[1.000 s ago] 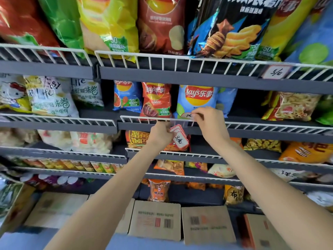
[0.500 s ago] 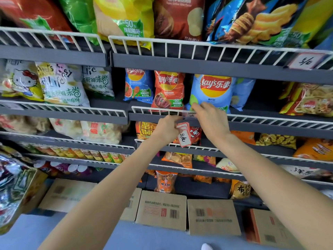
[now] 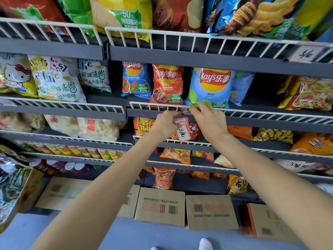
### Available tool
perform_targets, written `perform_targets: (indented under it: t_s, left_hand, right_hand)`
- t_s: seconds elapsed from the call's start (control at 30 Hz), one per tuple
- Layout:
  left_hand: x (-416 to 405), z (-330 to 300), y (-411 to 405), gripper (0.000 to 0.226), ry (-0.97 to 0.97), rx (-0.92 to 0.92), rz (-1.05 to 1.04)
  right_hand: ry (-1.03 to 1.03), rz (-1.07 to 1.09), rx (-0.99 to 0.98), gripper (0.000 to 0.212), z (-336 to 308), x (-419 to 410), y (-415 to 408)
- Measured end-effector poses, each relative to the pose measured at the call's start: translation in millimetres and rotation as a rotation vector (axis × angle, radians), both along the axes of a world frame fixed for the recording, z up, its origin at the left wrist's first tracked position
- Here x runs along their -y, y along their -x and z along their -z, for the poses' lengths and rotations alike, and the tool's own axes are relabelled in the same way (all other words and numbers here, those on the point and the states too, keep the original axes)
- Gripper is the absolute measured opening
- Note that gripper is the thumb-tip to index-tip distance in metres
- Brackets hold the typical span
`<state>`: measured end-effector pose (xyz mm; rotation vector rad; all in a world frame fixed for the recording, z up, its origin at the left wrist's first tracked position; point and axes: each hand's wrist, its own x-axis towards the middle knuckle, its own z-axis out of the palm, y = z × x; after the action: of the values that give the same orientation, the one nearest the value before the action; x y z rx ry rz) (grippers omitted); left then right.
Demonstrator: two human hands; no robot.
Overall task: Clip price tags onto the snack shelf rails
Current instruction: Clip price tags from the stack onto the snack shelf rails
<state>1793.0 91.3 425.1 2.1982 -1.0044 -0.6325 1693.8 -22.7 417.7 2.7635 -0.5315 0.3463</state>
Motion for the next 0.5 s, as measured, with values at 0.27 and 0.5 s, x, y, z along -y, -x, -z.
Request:
perform_targets:
  t_s: [0.27,0.5]
  left_hand:
    - [4,-1,-1,0.046,0.050,-0.032,-0.040]
    - [-9,-9,7,0.026,0.409,-0.356,-0.403]
  right_hand:
    - [0.036,0.001,0.007,0.043,4,-7,6]
    - [-0.059,0.033,-0.002,0.067,2,-7,19]
